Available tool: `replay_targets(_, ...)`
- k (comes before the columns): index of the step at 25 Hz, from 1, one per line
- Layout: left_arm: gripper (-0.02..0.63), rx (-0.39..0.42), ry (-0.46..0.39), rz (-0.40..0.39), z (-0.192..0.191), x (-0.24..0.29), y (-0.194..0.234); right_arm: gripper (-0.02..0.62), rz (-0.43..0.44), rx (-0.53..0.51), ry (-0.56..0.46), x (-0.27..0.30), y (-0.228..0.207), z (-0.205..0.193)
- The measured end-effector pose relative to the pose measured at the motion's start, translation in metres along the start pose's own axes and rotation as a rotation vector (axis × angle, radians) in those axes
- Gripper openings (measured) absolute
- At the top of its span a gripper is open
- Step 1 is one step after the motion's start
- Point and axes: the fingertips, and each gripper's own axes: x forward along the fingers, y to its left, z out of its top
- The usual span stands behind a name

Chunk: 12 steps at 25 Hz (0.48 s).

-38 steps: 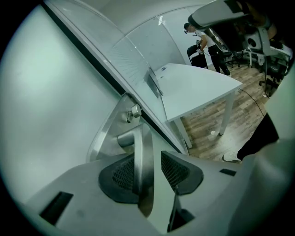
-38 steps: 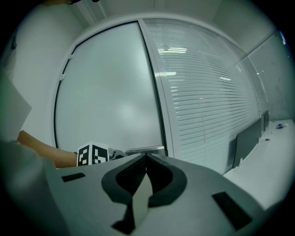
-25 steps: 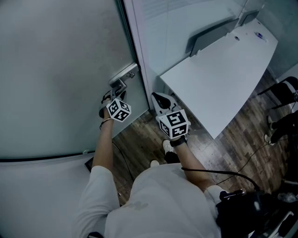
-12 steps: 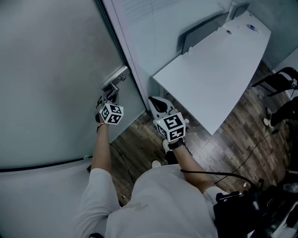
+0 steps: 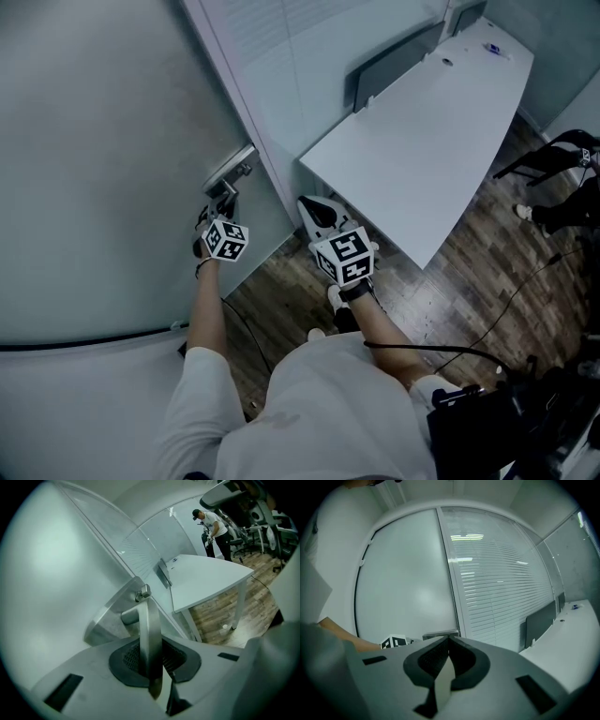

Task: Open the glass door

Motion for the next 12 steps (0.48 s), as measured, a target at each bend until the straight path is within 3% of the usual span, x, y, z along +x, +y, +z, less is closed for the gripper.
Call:
replay_targets(4,0.048,-0.025,-0.012,-0.011,0.005,-0.011,-0.009,0.003,0.000,-0.005,-0.008,-0.011,0.007,0.001)
replay_targets(12,0.048,0.025,-0.004,-0.041,0.012,-0.035,-0.030,0.003,-0.019,-0.023,-0.036,-0.037,0.013,0.014)
